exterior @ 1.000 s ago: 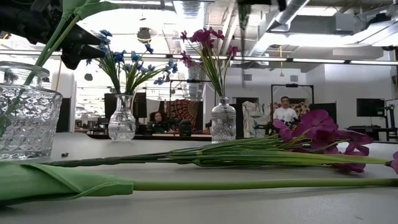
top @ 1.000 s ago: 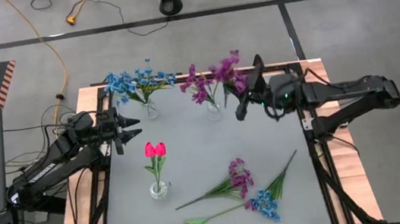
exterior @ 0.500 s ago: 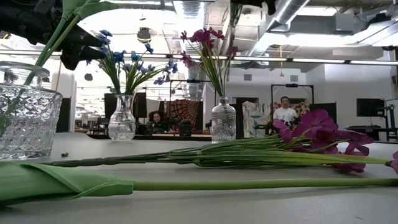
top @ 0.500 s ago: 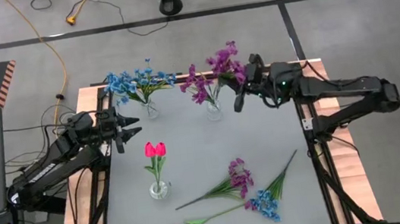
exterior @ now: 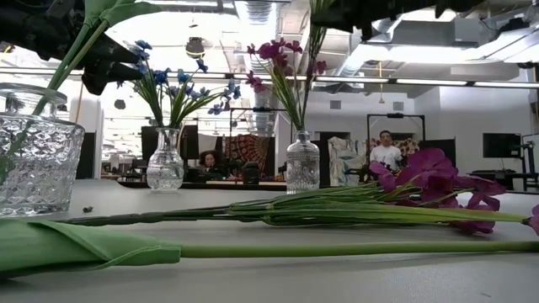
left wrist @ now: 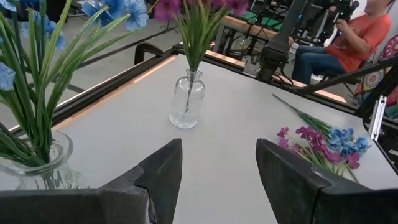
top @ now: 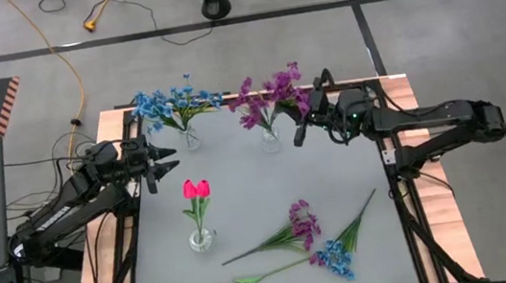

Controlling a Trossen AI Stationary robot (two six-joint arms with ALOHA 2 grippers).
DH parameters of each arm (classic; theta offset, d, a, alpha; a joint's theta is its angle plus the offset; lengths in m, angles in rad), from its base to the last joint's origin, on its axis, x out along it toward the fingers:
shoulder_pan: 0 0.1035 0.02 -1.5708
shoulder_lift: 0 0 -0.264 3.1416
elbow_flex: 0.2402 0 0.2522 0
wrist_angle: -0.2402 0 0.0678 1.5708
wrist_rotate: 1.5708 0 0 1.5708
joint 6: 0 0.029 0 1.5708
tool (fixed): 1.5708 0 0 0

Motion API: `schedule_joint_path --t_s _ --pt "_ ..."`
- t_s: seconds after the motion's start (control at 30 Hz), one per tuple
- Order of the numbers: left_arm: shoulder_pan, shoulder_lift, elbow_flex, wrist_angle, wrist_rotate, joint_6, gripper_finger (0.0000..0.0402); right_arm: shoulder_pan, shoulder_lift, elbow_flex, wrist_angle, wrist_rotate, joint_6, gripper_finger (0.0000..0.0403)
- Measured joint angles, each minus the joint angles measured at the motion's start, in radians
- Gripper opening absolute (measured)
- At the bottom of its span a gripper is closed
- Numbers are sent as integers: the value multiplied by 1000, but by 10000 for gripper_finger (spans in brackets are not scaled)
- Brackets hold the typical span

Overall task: Sort flowers into vase by color
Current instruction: Put the right violet flower into the top right transparent vase

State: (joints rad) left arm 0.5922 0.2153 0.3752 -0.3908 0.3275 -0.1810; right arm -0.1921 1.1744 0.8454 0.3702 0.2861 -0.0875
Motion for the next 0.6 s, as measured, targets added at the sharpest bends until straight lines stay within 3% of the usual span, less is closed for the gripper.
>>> schedule_joint_path --t_s 0.6 --pt "0 0 0 0 -2 -3 192 -8 58 -12 -45 3 34 54"
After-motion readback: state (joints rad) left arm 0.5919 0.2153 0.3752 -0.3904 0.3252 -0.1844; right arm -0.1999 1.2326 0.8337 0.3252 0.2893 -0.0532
